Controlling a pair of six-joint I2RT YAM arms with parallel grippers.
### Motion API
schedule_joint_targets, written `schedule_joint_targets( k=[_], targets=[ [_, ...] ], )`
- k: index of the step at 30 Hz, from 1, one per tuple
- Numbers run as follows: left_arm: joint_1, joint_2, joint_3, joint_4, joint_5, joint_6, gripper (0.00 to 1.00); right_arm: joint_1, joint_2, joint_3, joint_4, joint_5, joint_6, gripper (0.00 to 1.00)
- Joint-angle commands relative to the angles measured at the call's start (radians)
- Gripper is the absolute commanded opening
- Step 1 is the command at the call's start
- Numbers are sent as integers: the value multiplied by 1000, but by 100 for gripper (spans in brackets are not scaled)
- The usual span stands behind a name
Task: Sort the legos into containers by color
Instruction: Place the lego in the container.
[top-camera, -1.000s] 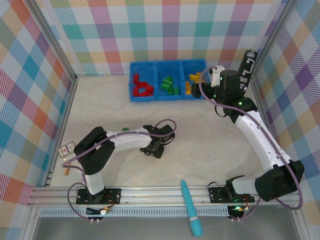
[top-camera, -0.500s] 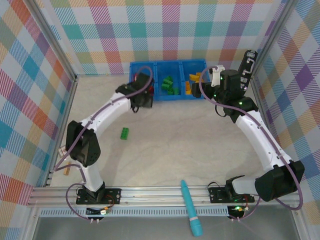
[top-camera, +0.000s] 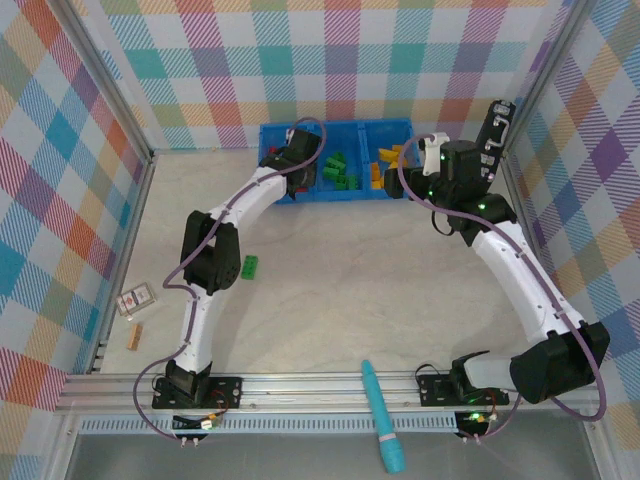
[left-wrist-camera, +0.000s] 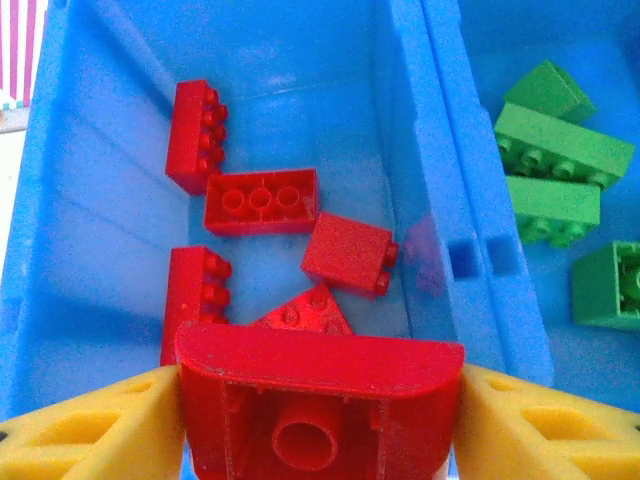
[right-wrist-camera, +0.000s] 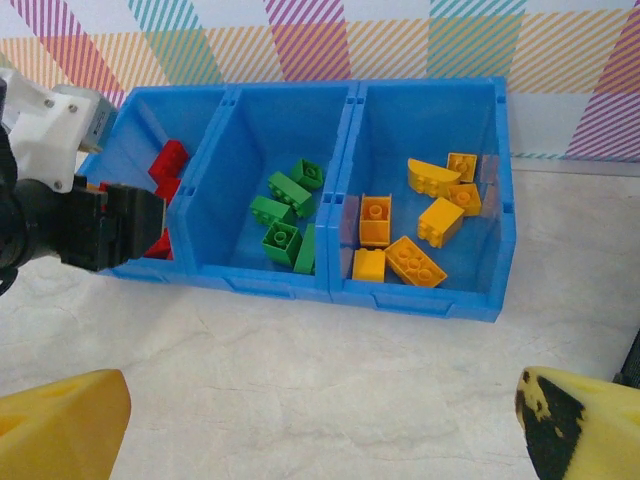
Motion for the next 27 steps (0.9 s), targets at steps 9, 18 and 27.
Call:
schedule_joint_targets(
  k=[9,18,27],
  targets=[
    [40,0,11,137,-86,-1,67,-7,-18,3,6,12,1,99],
    [73,42,-17,214,-59,-30,73,-6,-21,4,8,15,5,99],
    [88,6,-58,207,-46,-35,75,-6,-19,1,6,12,10,99]
  ],
)
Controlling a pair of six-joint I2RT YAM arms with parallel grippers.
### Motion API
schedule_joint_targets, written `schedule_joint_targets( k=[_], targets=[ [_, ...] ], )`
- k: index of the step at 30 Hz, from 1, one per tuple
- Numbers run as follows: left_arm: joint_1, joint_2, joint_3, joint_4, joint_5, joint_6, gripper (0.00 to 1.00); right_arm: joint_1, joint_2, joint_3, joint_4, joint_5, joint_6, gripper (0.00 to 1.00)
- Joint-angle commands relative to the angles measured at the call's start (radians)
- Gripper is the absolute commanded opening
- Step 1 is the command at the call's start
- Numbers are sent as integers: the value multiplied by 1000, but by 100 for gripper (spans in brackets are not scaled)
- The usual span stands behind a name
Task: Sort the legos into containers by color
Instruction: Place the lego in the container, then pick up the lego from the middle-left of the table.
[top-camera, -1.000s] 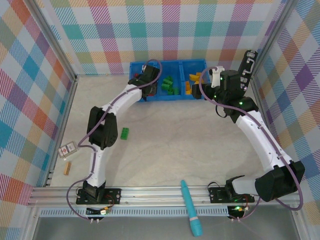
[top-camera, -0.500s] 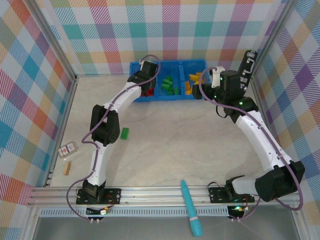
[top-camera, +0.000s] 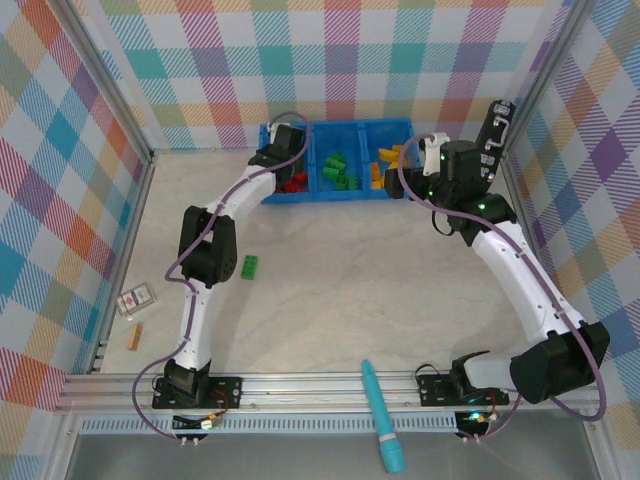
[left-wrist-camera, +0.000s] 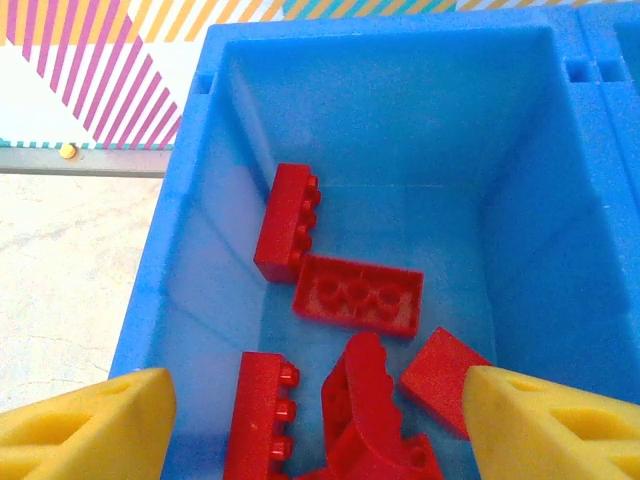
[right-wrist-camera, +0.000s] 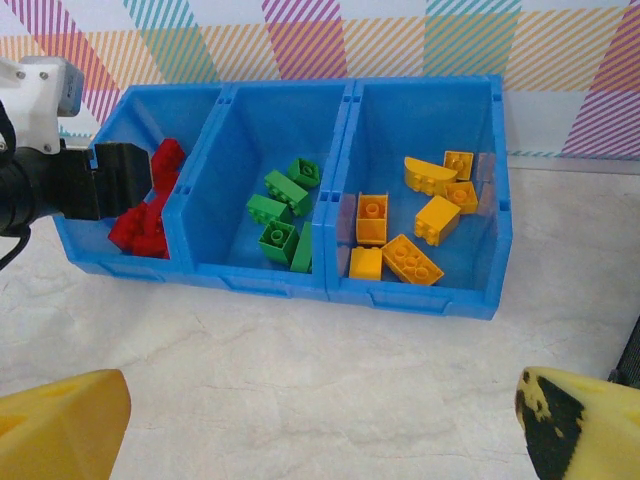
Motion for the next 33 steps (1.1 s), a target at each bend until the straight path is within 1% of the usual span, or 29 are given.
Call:
schedule_joint_targets(
  k=[1,5,8,11,14,18,22,25,30,33],
  targets=[
    [6,-63,-45,17,3,2,75,-6,-18,1,10,8,9,99],
    [6,-222,-151,-40,-2,31,75,-6,-14,-4,18,9,7,99],
    [6,-362,-258,-119,32,55,75,-6,-11,-9,34,7,8,99],
    [6,-496,-357,-241,53,71,75,-7,-2,-9,42,3,4,99],
    [6,-636,-505,-325,109,68,75,-6,9,2,29,5,1,99],
    [4,-794,-686,-430,139,7,74,-6,6,14,8,6,-1,99],
    [3,-957,-910,-400,150,-65,74,-5,-1,15,1,-33,26,99],
    [4,-1020,-1015,-359,201,-100,74,-4,-9,-9,28,-54,59,99],
    [1,-1009,-1105,-341,211,-133,72,-4,-7,-18,26,-99,97,99],
    [1,-999,-1152,-284,232,-132,72,-3,-10,-21,21,-120,107,99]
  ],
)
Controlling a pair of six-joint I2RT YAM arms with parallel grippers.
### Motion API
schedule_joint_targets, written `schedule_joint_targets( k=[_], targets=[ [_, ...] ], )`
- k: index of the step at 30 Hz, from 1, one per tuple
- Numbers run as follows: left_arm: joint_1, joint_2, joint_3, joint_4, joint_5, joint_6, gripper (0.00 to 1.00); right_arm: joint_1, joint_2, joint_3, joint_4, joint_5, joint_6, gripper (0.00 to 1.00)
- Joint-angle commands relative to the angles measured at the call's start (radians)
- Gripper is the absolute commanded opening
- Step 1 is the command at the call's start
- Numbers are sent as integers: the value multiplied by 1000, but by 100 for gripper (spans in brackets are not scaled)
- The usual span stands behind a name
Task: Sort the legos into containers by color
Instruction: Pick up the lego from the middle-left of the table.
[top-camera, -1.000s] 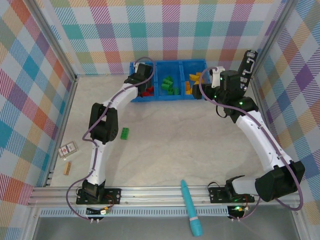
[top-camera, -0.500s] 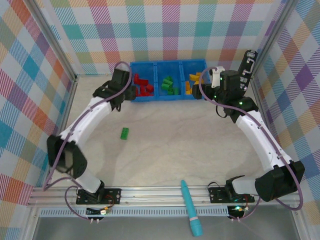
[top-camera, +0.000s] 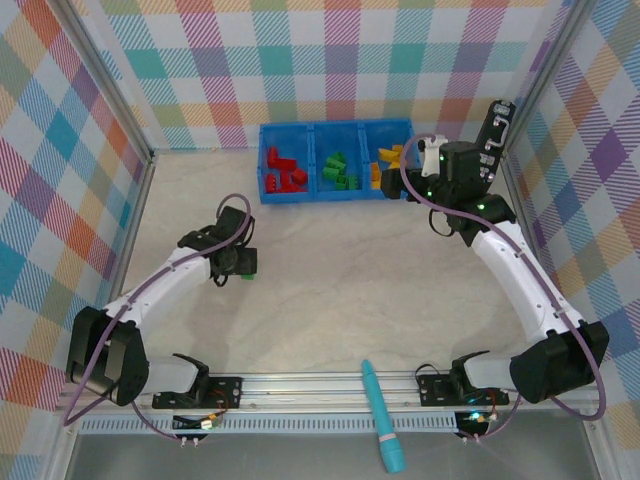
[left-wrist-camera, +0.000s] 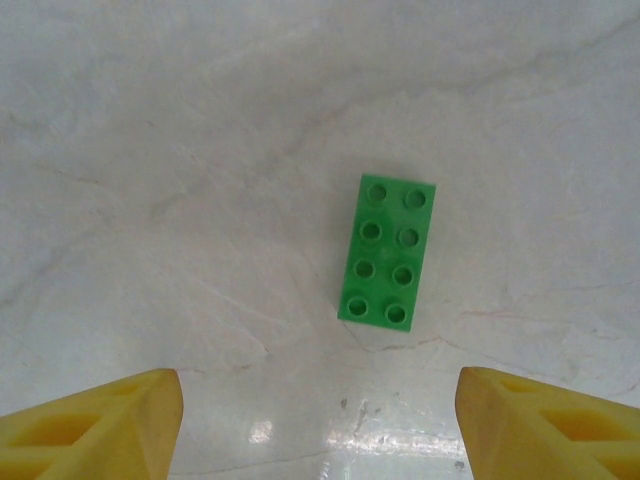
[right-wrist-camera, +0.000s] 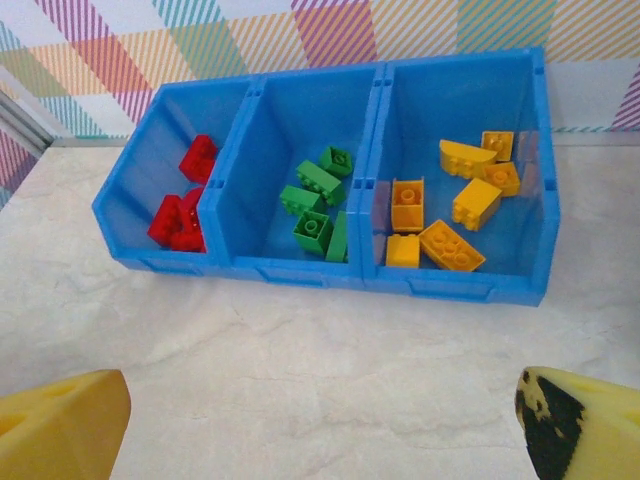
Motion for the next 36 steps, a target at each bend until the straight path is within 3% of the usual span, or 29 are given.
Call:
schedule_joint_targets(
  k=[1,14,28,30,33,36],
  targets=[
    [2,5,-45,73,44,-22,72,-2,-12,-15,20,-49,34,99],
    [2,222,-50,224,78,28,73,1,-24,-36,17,-82,41,99],
    [3,398,46,129,101,29,71,2,3,-42,29,-74,35,99],
    [3,405,51,129,109,30,67,1,9,-39,34,-76,30,99],
    [3,422,61,119,107,23,46,0,15,-36,34,-73,25,99],
    [3,439,74,112,106,17,37,2,16,-37,34,-61,18,99]
  ],
)
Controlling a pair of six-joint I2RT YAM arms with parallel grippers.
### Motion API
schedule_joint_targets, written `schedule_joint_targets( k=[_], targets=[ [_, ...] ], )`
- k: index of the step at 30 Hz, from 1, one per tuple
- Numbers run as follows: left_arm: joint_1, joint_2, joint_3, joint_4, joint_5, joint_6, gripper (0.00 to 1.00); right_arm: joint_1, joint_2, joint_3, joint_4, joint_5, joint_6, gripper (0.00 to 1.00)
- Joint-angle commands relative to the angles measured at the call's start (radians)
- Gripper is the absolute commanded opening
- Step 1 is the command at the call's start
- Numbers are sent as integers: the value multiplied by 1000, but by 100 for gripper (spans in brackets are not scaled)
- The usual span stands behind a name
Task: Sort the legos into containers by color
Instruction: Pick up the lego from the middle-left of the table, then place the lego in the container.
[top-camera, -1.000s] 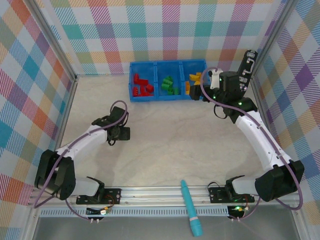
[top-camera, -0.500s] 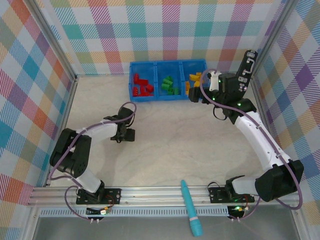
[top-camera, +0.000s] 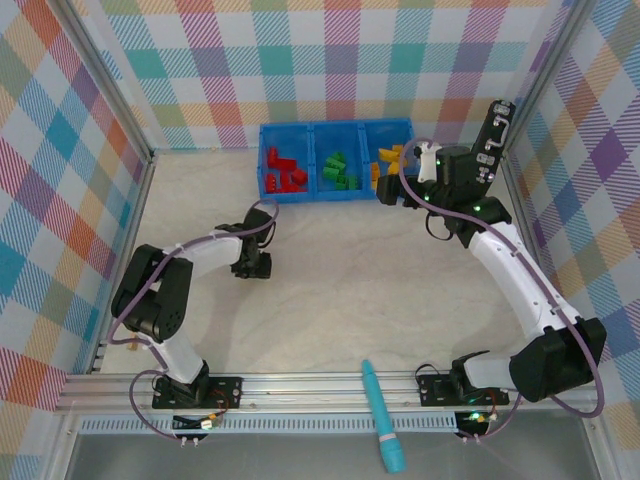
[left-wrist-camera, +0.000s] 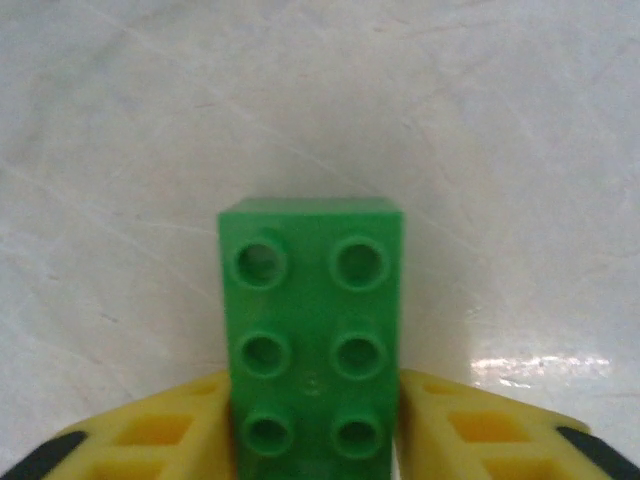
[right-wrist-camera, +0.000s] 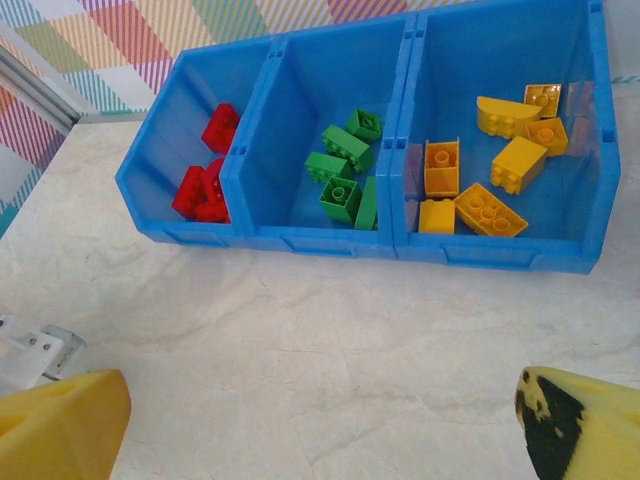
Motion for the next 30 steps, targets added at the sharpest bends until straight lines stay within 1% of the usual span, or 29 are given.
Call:
schedule_joint_targets(
  k=[1,3,8,11,15,18,21,24,27,30],
  targets=[
    [7,48,14,-44,-32,-7,35,0,7,2,29,4,-14,99],
    [7,61,43,-53,-21,-7,31,1,6,3,27,11,-24,99],
    [1,84,190,-107,1,-3,27,0,-4,3,10,36,-48,99],
    [-37,99,333,-142,24,15,27,1,-18,-16,4,56,-61,99],
    [-115,175,595,-172,48,53,27,1,-35,-54,-7,80,-69,99],
    [-150,255,753,-109,60,61,27,1,-54,-90,0,91,-68,99],
    [-157,363,889,-26,95,27,28,1,-68,-110,0,102,-66,99],
    [-162,472,1014,39,99,-7,28,1,-81,-124,1,114,-64,99],
    [-161,561,1096,111,70,-31,29,1,-84,-125,-3,110,-63,99],
    [-161,658,1215,127,30,-28,29,0,-90,-127,-4,108,-60,99]
  ],
)
